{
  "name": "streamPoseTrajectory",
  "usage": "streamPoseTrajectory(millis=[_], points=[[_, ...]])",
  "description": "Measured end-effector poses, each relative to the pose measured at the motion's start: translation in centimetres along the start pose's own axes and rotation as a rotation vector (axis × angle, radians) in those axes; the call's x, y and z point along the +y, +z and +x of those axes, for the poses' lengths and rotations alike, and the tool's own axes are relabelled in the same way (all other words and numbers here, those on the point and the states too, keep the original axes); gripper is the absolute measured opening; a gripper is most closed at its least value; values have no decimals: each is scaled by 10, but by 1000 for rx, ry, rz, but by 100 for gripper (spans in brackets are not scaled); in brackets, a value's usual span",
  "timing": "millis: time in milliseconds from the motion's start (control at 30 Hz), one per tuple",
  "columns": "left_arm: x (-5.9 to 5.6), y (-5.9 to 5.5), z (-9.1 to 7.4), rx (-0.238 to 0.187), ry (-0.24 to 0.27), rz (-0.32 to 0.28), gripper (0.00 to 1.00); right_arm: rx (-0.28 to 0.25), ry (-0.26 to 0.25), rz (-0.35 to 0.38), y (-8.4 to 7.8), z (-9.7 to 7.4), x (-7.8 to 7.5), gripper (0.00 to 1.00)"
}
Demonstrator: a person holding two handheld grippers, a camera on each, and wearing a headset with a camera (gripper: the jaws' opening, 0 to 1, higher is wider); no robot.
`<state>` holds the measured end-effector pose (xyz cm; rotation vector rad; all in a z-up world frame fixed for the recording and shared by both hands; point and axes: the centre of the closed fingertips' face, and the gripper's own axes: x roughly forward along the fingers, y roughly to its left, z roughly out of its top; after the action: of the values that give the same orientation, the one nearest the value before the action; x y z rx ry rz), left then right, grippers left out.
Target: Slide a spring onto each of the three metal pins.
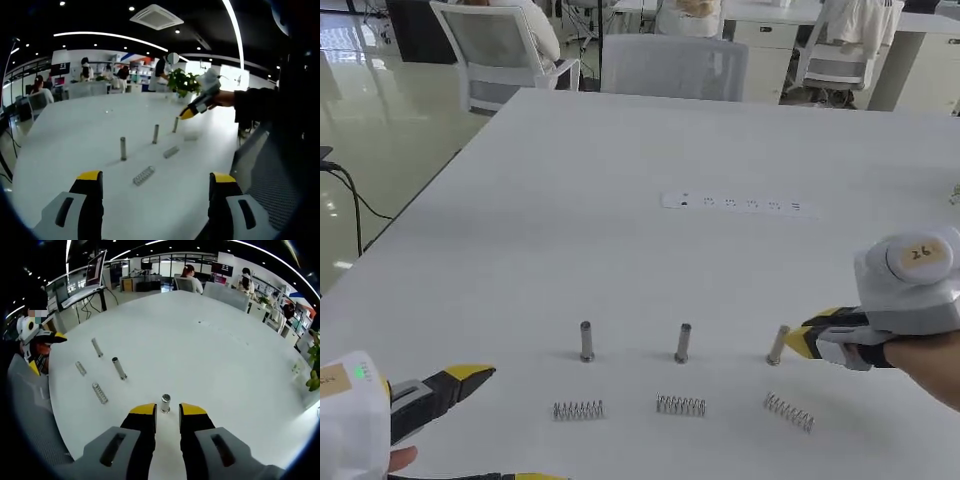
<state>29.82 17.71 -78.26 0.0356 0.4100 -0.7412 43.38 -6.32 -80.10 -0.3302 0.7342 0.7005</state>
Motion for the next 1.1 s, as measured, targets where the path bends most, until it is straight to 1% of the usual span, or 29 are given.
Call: streamPoseTrajectory(millis=[133, 400, 533, 600, 767, 867, 1033, 1100], points=[[0, 0, 0, -1, 0, -2, 84, 5, 13, -4, -5, -4, 5, 16], [2, -1, 1, -2, 0, -4, 84, 37, 63, -9, -23, -8, 16, 16], [1, -1, 1, 0, -4, -1, 84, 63, 86, -19, -31, -6, 23, 16], [1, -2, 1, 0, -5, -1, 84, 70, 95, -24, -35, -4, 24, 16], [2, -2, 0, 0, -2, -1, 84, 97, 128, -47, -42, -2, 34, 16], [1, -2, 1, 0, -3, -1, 84, 111, 141, -57, -45, 1, 38, 15], [0, -3, 1, 1, -3, -2, 84, 153, 157, -90, -55, 6, 43, 14], [-1, -3, 1, 0, -3, -3, 84, 164, 167, -88, -57, 7, 45, 14]])
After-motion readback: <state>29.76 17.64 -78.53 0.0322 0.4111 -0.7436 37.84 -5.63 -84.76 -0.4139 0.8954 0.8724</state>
